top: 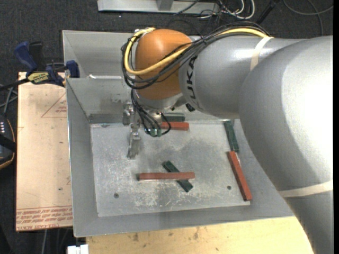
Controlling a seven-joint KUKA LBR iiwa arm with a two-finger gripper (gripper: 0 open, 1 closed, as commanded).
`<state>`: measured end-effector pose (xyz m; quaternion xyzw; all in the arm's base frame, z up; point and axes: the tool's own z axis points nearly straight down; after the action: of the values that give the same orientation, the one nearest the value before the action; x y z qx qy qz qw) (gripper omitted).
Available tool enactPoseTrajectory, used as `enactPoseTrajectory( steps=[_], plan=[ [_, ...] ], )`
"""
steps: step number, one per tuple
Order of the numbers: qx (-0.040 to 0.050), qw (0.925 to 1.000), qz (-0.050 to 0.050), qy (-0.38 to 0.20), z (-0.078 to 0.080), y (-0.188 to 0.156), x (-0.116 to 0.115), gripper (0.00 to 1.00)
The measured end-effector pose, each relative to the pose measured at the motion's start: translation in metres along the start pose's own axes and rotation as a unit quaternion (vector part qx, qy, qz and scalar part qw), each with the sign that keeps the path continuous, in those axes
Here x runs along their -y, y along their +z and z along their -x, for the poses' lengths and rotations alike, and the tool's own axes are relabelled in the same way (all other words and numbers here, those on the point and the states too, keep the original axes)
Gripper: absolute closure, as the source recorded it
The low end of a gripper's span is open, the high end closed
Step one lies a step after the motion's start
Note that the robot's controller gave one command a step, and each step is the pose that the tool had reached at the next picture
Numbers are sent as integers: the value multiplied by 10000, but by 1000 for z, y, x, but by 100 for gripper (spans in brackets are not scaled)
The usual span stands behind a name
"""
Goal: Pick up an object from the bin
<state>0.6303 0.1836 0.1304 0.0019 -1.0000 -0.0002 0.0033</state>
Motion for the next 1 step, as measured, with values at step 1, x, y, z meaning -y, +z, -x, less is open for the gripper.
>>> enactPoseTrajectory(
  steps=[1],
  plan=[
    [36, 10000, 5, 12, 2, -5, 1, 0]
  ],
)
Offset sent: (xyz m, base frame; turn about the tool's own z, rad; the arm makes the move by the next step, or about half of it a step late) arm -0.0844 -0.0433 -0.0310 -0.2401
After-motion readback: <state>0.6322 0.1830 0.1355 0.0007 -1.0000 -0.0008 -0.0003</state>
